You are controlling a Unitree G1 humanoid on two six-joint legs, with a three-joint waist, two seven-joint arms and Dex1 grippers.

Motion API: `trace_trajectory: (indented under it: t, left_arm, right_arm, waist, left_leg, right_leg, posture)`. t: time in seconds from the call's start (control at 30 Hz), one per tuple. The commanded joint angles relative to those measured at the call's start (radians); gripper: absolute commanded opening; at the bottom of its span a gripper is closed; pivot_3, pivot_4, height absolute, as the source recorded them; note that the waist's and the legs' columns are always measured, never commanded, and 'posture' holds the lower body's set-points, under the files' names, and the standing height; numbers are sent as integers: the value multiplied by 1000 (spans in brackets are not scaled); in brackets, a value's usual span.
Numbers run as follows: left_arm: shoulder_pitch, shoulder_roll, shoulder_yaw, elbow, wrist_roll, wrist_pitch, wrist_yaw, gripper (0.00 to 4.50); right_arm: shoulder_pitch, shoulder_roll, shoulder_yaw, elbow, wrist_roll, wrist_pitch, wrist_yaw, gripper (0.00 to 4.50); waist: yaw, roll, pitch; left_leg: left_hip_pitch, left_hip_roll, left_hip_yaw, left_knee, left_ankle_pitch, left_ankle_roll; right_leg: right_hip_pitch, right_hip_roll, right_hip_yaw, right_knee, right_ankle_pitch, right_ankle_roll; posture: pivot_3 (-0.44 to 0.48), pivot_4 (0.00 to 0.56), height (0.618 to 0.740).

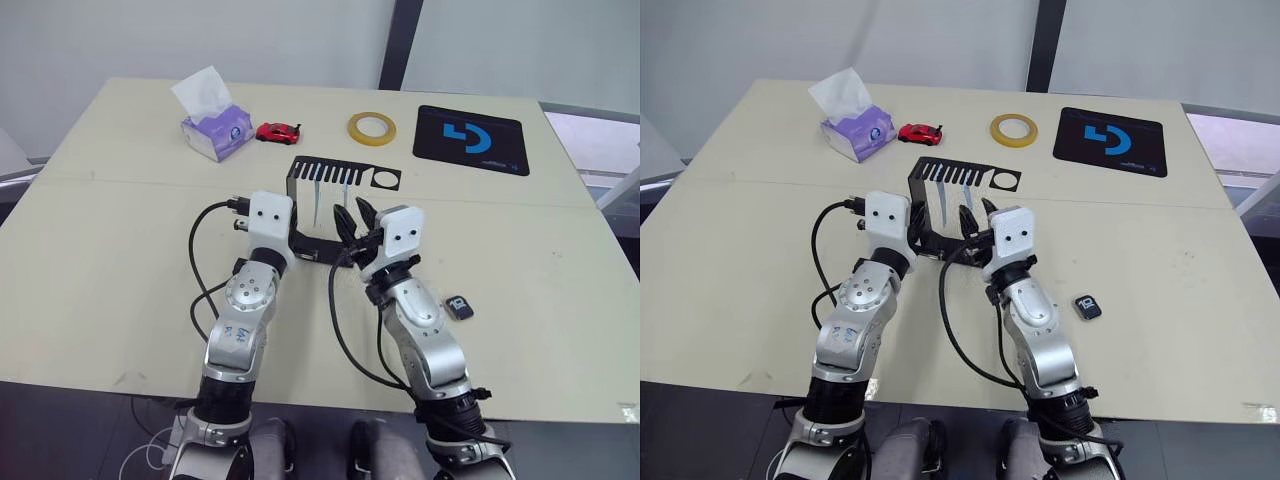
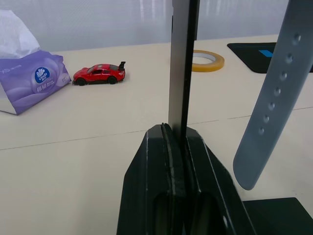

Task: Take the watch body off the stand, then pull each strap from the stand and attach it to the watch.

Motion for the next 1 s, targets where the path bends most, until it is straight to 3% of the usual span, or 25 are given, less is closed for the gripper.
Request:
trace_trajectory:
  t: [0.03,1.0]
  left_arm:
    - [-7,-7,-6,-16,3,12,-4,0]
    - [1,5,-7,-15,6,6,-19,0]
  right_arm:
    - [-18,19,2,-12,-5,-38,-1,39]
    - [51,-126,75,-143,-98,-130,140,39]
  waist:
    - [0,0,0]
    - [1,0,0]
  left_leg:
    - [0,0,0,0,0,0]
    - [-1,0,0,-1,0,0]
  right_leg:
    - [0,0,0,0,0,0]
    - [0,0,0,-1,0,0]
  posture:
    - [0,150,740]
    - [0,150,740]
